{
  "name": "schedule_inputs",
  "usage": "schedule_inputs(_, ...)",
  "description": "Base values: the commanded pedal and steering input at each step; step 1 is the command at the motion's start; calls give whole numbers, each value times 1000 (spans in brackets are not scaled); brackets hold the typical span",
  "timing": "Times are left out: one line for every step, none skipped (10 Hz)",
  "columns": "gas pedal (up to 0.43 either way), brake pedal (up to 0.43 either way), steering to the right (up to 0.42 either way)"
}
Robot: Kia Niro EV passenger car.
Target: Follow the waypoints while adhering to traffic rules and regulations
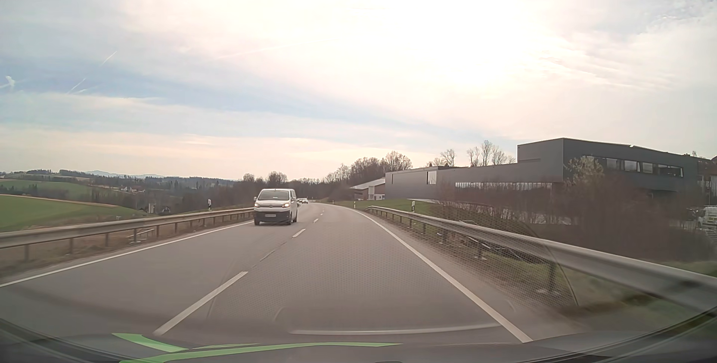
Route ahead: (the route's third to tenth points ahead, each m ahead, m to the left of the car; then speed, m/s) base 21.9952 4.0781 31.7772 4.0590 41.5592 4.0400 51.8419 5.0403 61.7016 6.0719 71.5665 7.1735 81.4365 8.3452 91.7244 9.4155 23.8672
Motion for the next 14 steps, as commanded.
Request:
schedule_inputs(79,0,-8)
schedule_inputs(79,0,-8)
schedule_inputs(79,0,-8)
schedule_inputs(79,0,-8)
schedule_inputs(79,0,-7)
schedule_inputs(79,0,-7)
schedule_inputs(79,0,-7)
schedule_inputs(79,0,-6)
schedule_inputs(79,0,-6)
schedule_inputs(79,0,-5)
schedule_inputs(79,0,-5)
schedule_inputs(79,0,-5)
schedule_inputs(79,0,-5)
schedule_inputs(79,0,-5)
